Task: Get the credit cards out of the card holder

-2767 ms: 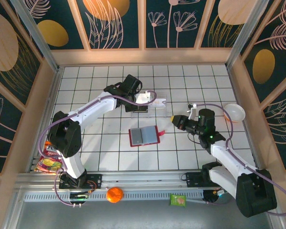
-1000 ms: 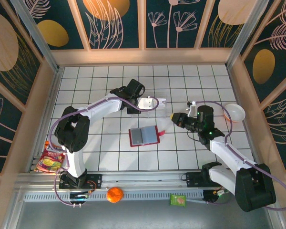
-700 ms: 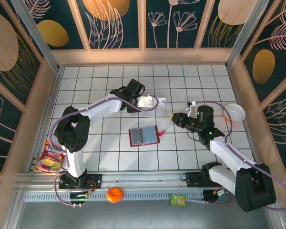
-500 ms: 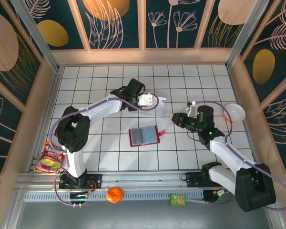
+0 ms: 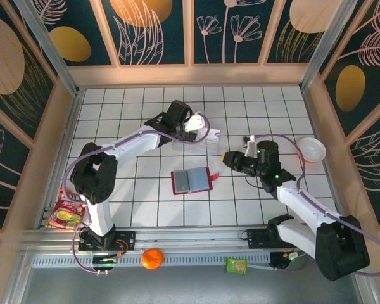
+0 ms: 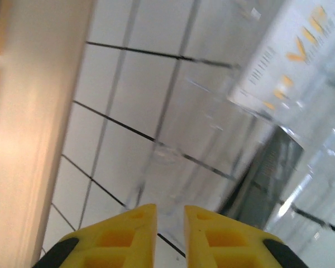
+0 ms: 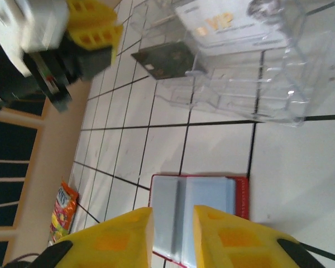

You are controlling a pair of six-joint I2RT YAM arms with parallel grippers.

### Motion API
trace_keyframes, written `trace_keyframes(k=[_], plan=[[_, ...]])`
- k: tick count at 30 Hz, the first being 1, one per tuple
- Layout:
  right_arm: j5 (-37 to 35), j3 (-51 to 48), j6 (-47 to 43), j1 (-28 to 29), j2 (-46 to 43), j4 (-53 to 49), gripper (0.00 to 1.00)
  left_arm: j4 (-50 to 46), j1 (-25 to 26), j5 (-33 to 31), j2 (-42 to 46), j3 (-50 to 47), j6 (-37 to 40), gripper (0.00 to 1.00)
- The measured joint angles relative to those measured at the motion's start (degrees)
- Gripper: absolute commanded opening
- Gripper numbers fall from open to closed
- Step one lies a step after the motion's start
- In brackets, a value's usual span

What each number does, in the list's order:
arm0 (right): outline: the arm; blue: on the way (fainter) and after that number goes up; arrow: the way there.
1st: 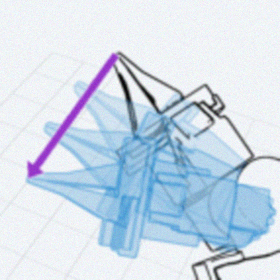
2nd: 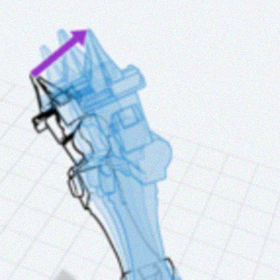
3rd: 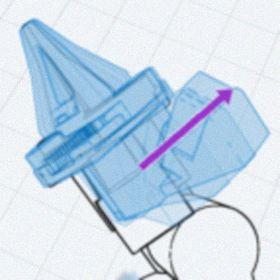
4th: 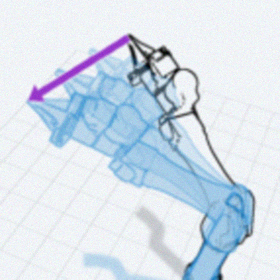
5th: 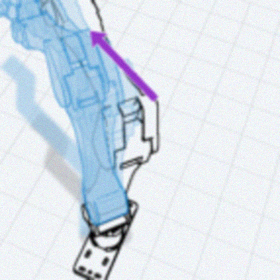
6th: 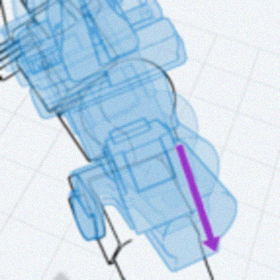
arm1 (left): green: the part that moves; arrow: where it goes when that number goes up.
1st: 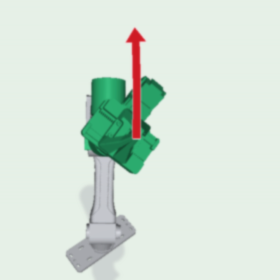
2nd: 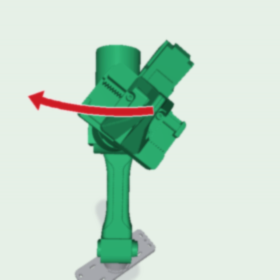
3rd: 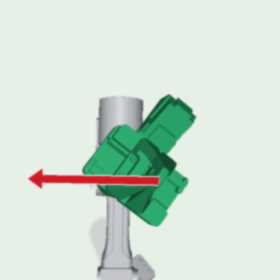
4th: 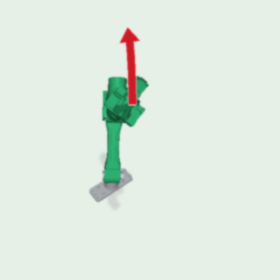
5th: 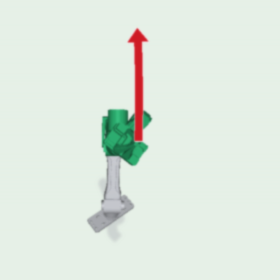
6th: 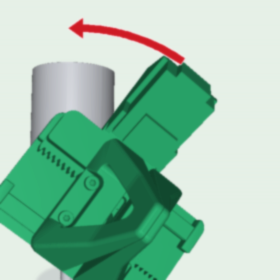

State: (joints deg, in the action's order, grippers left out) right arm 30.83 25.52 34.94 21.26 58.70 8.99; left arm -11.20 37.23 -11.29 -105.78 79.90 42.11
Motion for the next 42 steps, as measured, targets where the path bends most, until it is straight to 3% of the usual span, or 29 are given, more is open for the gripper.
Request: trace_keyframes(k=[7,12,18,21,24,33,42], plan=[[-5.4,7.7,-2.7,10.1,9.0,-1.1,0.33,11.3,-2.5,-3.1,12.8,-2.7,-19.1,0.38],[-9.8,16.7,-3.6,14.8,20.2,-2.0,0.36,19.7,-5.3,-7.3,23.5,-12.0,-37.2,0.61],[-15.0,26.4,-4.6,17.6,29.7,-5.0,0.42,18.8,-13.4,-5.9,19.3,-14.6,-52.3,0.57],[-18.0,29.7,-4.7,18.2,32.7,-7.4,0.44,16.9,-16.4,-4.1,13.8,-12.9,-56.5,0.52],[-21.0,34.1,-6.5,19.1,35.8,-10.3,0.46,15.1,-16.7,-2.7,10.7,-11.9,-59.6,0.53],[-26.9,50.1,-18.1,19.3,43.0,-18.7,0.52,17.3,-16.4,-0.2,15.7,-22.1,-68.8,0.56],[-29.6,52.2,-20.1,18.3,45.0,-20.8,0.52,23.0,-16.5,2.6,15.3,-30.0,-73.3,0.61]])
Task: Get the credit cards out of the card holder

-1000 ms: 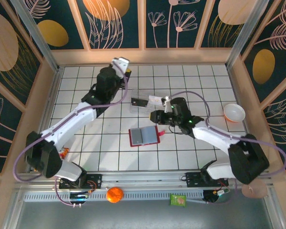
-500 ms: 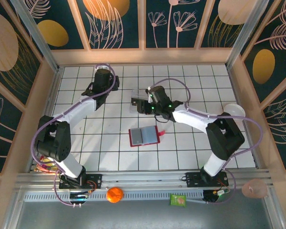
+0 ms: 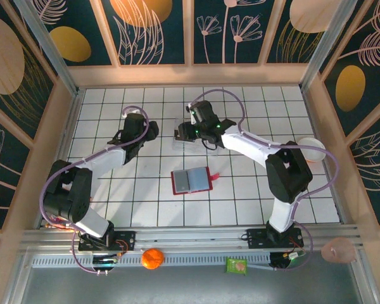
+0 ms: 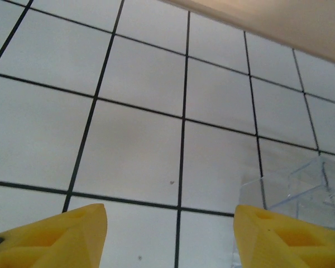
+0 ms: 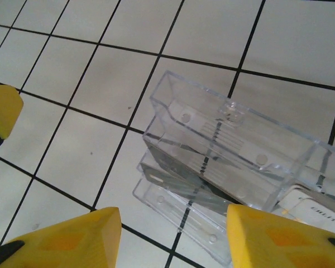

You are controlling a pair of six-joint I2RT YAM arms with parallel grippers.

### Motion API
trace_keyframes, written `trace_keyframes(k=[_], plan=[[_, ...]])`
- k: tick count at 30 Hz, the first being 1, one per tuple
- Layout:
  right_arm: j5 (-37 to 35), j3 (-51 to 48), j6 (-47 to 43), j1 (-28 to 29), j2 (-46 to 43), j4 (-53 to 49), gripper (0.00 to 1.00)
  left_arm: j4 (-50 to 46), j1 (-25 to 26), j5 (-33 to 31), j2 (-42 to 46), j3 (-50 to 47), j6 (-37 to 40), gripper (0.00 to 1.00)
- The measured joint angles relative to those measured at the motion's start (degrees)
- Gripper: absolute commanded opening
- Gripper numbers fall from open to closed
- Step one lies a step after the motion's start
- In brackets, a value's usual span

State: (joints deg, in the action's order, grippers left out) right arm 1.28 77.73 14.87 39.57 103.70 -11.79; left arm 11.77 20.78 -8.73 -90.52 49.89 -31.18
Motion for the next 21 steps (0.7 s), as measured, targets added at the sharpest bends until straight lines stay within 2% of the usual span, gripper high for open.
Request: trace_keyframes(k=[4,8,15,21], plan=[[1.6,-3.4,0.2,-0.9,-1.9,1.7,0.51,3.9,0.0,2.4,-3.8,3.7,0.3,0.58],[3.7,-10.1,1.4,-1.2,-6.3,2.8,0.51,5.9,0.0,5.4,-11.3,13.2,1.7,0.53],[7.2,-18.7,4.0,-2.5,-16.1,3.6,0.50,4.3,0.0,9.4,-23.8,27.9,4.2,0.49],[8.0,-21.7,5.3,-3.0,-21.3,4.2,0.50,1.2,0.2,11.8,-28.0,31.3,4.8,0.47]])
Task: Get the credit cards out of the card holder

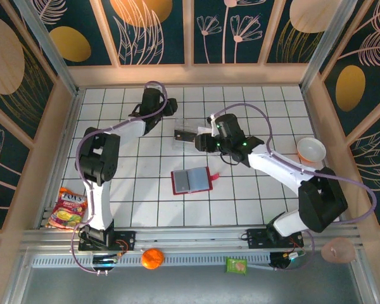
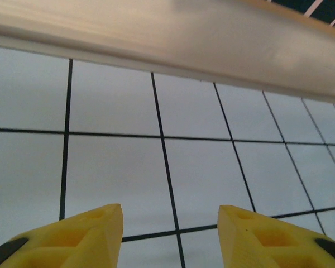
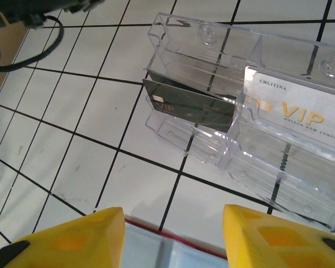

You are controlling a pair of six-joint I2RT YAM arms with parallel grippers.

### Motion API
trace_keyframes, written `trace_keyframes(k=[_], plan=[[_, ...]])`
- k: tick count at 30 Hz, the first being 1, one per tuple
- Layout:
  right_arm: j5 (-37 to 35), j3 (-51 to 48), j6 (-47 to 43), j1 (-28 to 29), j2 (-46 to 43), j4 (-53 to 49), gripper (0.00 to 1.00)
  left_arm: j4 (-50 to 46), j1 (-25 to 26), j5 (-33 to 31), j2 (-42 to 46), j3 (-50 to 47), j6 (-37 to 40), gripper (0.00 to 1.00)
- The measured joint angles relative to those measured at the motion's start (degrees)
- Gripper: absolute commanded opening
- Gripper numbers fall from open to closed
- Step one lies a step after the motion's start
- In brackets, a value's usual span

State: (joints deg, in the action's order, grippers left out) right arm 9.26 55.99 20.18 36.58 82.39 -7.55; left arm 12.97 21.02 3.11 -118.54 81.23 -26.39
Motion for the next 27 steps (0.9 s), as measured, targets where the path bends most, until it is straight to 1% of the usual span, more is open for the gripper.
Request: trace_keyframes(k=[10,15,17,22,27], plan=[[1.6,-2.6,2.3,-0.2,-1.2,0.8,0.49,-2.2,1.8,0.9,-0.6,-0.9,0.9,0.46],[3.5,-2.6,4.3,0.0,-0.3,2.1,0.40,-1.0,1.9,1.0,0.5,-3.7,0.4,0.45],[3.9,-2.4,5.5,0.4,1.6,2.9,0.38,-0.7,1.9,1.0,1.6,-5.3,0.1,0.45],[4.2,-1.5,7.6,3.3,7.8,4.9,0.37,-0.3,1.9,1.6,4.4,-9.1,-1.1,0.44],[3.5,1.4,9.2,6.3,13.8,6.0,0.34,0.3,1.9,2.4,6.4,-12.1,-2.2,0.44]])
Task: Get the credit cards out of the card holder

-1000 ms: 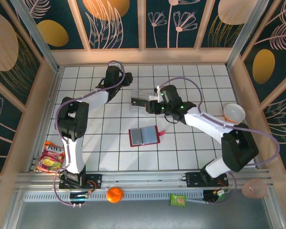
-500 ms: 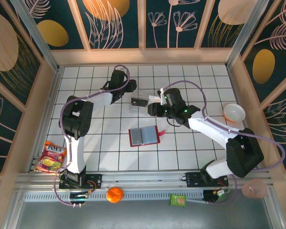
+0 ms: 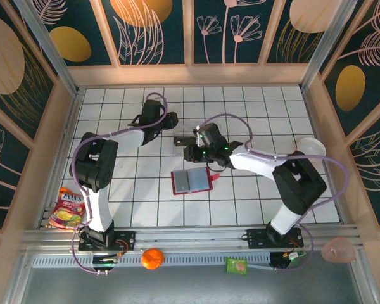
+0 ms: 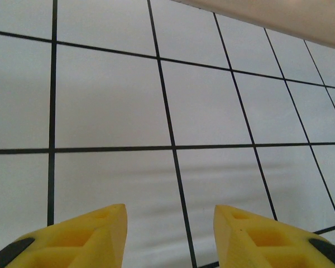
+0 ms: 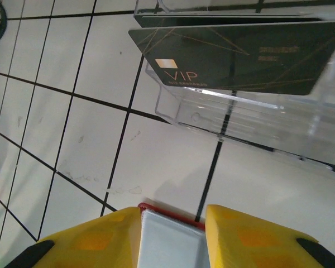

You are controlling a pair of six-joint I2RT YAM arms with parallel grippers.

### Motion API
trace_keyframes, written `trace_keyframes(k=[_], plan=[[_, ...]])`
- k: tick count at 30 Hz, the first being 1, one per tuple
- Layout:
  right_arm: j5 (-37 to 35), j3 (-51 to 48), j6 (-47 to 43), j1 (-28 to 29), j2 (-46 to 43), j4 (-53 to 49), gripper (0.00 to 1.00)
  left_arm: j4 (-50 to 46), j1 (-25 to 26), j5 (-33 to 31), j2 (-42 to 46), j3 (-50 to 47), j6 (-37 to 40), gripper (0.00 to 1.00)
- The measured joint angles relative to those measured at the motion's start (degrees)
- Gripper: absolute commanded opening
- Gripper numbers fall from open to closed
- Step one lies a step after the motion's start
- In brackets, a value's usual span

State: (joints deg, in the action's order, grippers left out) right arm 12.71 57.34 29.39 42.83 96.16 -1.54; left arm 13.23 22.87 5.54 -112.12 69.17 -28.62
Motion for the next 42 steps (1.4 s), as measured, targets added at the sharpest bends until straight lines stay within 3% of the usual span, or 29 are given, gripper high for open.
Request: trace_keyframes(k=[22,42], plan=[[-5.7,10.4,2.5,1.7,13.1,4.0,0.29,0.8,0.0,0.3,0.5,-1.0,-0.6,0.43],[-8.8,14.1,2.5,0.7,14.7,2.7,0.29,1.7,0.0,0.6,0.5,-1.4,-1.0,0.43]])
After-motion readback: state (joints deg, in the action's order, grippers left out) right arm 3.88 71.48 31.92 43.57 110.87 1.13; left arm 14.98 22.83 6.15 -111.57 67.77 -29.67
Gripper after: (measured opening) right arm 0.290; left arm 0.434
